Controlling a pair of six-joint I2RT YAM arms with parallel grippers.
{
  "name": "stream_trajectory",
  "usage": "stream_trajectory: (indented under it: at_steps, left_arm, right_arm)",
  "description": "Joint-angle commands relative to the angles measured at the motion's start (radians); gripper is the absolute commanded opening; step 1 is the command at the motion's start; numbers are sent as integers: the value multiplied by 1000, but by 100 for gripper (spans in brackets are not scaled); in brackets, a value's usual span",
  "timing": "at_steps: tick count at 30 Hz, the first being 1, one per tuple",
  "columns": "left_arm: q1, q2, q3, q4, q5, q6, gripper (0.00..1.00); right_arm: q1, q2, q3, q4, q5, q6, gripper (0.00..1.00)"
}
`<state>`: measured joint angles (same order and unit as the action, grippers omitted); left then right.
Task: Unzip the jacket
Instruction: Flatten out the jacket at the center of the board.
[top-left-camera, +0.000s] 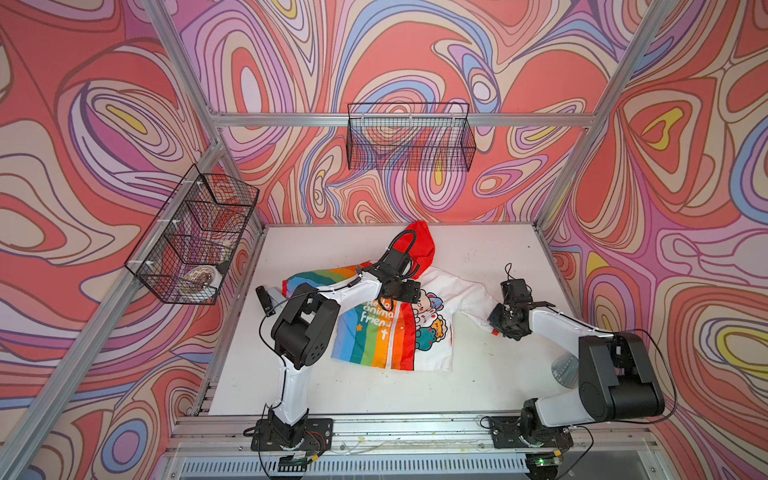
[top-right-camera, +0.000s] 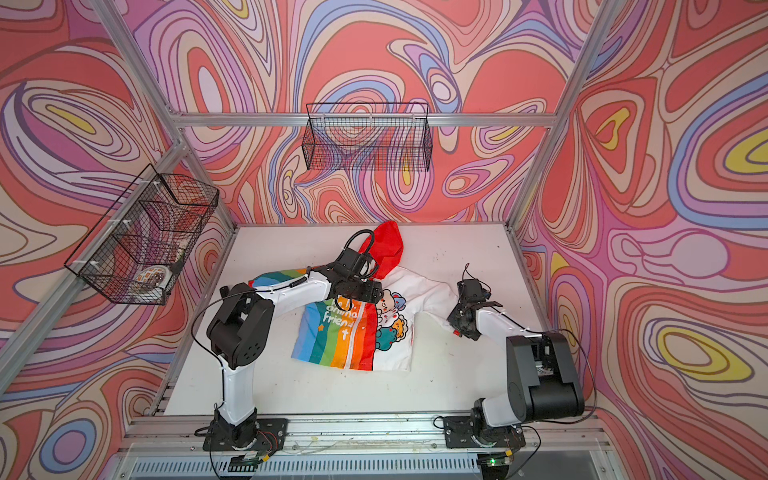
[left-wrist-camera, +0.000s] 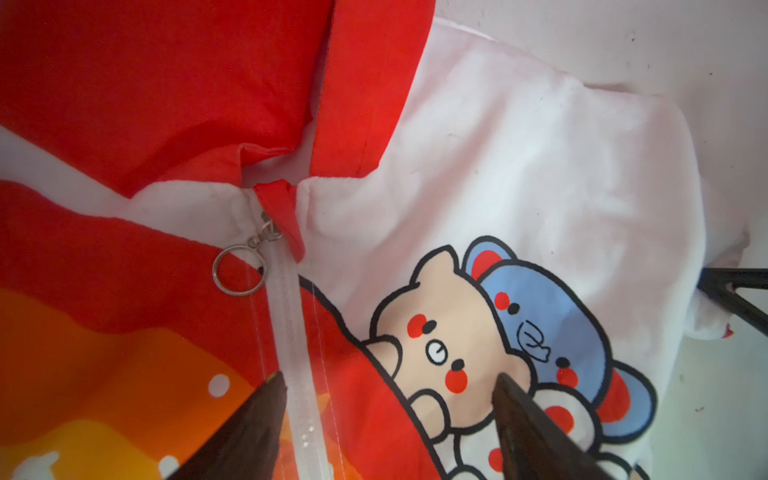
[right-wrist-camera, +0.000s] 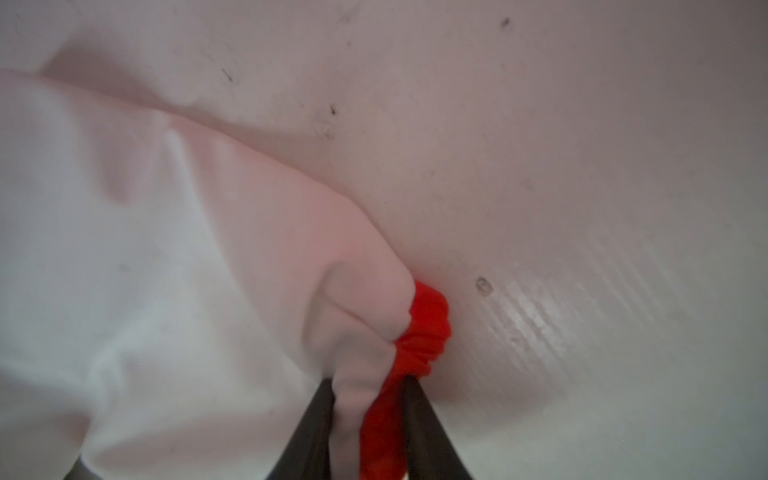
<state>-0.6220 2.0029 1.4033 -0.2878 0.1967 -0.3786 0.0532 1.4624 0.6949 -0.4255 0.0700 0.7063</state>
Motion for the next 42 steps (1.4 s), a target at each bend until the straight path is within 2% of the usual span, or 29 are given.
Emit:
stream_trajectory:
  at_steps: [1,5,9,14,17,26,33,38,42]
  left_arm:
    - [-1,16,-22,-27,-38,-13,78]
    - [-2,21,-33,-26,-56,-45,77]
    - [-2,24,-45,-13,-80,-79,77]
    - [-2,53,-15,-26,-76,-115,77]
    - [-2,62,2,-34,-63,-132,77]
    - [-2,88,52,-56,-35,-188,77]
    - [-2,79,82,-40,-10,-187,77]
    - [-1,80,229,-84,-25,-111,78]
    - [2,137,368,-93,-34,-59,72]
  right_arm:
    - [-8,-28,-10,-13,23,-15,18]
    - [-9,-81,34,-72,99,-40,7]
    - [-10,-141,91,-133,192,-67,0]
    - [-16,-153,180,-193,307,-130,0]
    - [-37,-134,230,-201,333,-165,0]
    - [-153,17,366,-198,267,-257,0]
    - [-189,131,458,-223,251,-304,0]
    - [-190,149,446,-216,158,-303,0]
    - [-189,151,435,-218,146,-313,0]
